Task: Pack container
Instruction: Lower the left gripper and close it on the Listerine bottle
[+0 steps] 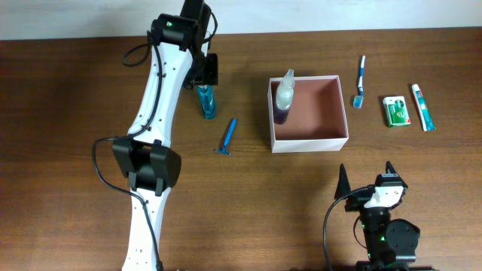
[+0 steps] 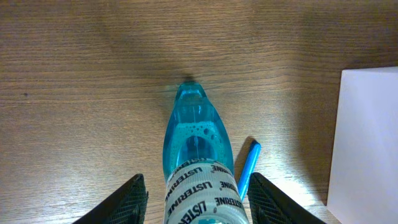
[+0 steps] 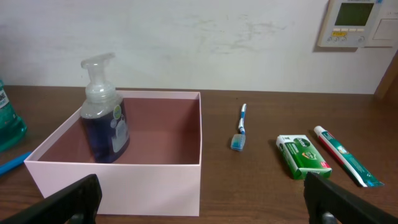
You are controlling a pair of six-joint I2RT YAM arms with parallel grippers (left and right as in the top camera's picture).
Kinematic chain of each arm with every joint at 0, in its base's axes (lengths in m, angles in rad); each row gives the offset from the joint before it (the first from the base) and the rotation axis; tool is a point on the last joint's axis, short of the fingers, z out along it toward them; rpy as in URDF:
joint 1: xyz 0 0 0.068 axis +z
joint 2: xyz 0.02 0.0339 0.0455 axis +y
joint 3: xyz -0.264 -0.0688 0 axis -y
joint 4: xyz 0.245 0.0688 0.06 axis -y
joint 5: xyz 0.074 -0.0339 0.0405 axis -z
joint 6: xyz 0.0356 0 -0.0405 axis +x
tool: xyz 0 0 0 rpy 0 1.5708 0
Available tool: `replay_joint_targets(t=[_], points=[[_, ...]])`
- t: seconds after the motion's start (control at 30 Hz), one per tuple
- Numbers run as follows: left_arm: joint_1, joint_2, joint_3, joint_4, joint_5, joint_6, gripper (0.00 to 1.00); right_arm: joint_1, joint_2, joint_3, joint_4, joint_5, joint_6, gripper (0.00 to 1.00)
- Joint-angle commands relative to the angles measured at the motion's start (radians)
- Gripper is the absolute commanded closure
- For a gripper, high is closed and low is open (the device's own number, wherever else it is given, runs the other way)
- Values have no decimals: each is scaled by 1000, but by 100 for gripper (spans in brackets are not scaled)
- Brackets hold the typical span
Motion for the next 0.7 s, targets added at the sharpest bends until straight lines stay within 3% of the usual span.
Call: replay_joint_targets(t=[0.0,0.67], points=[[7,15,-1,11,-10,-6,46,10,-8,-5,-5,1,4,1],[7,16,-1,20,-9,-6,58,10,-8,-5,-5,1,4,1]])
